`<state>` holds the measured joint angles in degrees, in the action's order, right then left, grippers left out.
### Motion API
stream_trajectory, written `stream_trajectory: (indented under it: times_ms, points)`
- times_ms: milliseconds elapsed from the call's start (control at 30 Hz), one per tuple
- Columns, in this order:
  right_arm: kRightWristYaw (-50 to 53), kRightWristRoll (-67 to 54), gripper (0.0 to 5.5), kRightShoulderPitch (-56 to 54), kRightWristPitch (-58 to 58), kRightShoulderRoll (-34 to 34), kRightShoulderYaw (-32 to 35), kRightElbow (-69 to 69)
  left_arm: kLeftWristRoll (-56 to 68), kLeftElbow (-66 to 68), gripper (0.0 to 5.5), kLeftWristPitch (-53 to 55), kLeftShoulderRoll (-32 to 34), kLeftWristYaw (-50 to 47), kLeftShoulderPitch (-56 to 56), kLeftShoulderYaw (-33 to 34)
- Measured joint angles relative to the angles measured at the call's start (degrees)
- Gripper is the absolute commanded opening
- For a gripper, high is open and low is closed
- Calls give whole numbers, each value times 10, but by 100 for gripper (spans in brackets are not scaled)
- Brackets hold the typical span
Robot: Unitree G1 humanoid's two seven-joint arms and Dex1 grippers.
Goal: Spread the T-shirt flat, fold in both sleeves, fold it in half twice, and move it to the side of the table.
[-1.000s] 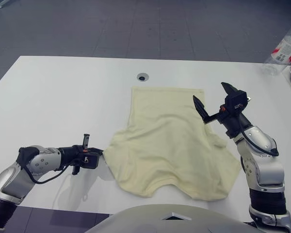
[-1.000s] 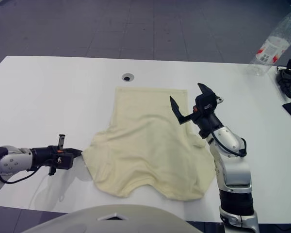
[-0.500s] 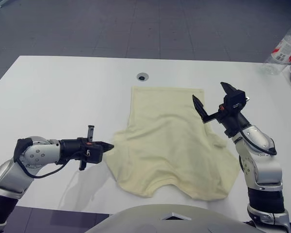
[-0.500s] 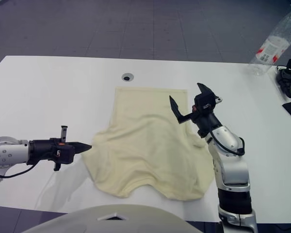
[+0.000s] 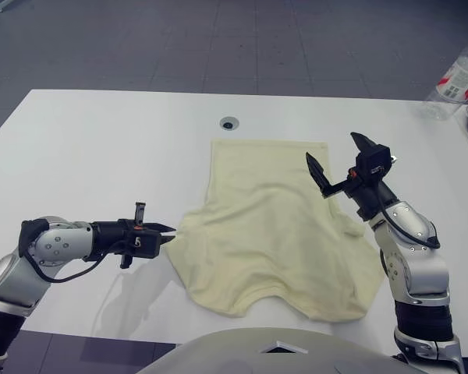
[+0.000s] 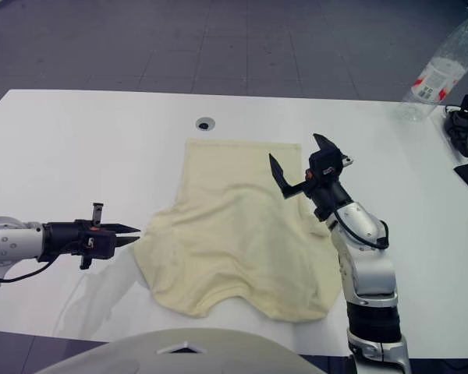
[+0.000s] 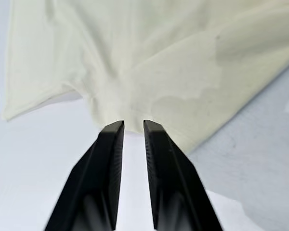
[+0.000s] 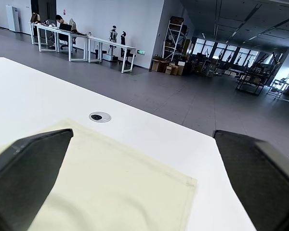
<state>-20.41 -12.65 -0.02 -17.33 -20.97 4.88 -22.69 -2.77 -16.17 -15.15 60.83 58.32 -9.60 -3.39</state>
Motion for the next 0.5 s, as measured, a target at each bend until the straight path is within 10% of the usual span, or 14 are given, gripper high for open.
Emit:
stream_trajectory:
  times_ms: [500]
  points:
    - [-2,0,540,0,0,0,0,0,-87,18,374,-31,11,-25,-29,-4]
